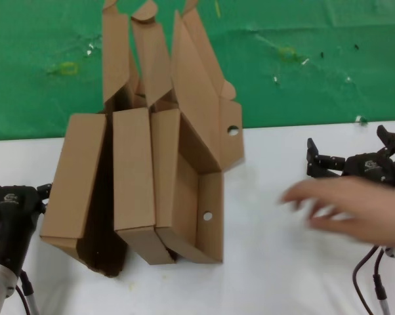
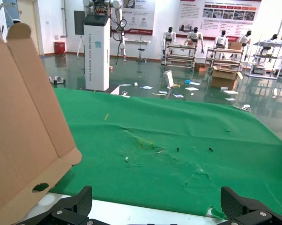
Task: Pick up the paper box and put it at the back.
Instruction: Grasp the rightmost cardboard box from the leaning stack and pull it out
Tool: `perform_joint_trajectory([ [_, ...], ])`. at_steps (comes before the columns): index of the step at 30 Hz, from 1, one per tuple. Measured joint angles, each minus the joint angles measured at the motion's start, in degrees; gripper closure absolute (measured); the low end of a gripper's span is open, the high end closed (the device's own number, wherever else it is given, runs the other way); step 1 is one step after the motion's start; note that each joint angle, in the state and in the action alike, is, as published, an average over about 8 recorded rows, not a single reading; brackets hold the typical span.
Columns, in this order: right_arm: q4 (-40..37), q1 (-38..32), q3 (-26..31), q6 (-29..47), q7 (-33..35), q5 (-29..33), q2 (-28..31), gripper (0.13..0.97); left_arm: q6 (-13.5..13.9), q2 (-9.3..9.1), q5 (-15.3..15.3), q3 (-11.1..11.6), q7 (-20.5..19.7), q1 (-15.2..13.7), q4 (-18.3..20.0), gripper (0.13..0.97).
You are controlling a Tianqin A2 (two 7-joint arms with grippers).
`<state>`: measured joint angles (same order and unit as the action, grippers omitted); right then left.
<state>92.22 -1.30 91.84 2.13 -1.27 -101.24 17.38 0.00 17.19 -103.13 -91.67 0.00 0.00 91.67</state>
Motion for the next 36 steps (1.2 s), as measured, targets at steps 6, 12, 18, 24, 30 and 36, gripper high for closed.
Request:
perform_joint_trajectory([
  [6, 0.00, 0.00, 0.00, 0.00, 0.00, 0.00, 0.00, 0.129, 0.00, 0.00, 0.00, 0.00, 0.00, 0.00, 0.00, 0.132],
  [12, 0.00, 0.00, 0.00, 0.00, 0.00, 0.00, 0.00, 0.129, 0.00, 0.00, 0.00, 0.00, 0.00, 0.00, 0.00, 0.132],
  [18, 0.00, 0.00, 0.00, 0.00, 0.00, 0.00, 0.00, 0.129, 0.00, 0.00, 0.00, 0.00, 0.00, 0.00, 0.00, 0.132],
  [24, 0.00, 0.00, 0.00, 0.00, 0.00, 0.00, 0.00, 0.129, 0.00, 0.00, 0.00, 0.00, 0.00, 0.00, 0.00, 0.132],
  [30, 0.00, 0.00, 0.00, 0.00, 0.00, 0.00, 0.00, 0.129, 0.00, 0.00, 0.00, 0.00, 0.00, 0.00, 0.00, 0.132],
  [36, 0.00, 0.00, 0.00, 0.00, 0.00, 0.00, 0.00, 0.129, 0.00, 0.00, 0.00, 0.00, 0.00, 0.00, 0.00, 0.132],
])
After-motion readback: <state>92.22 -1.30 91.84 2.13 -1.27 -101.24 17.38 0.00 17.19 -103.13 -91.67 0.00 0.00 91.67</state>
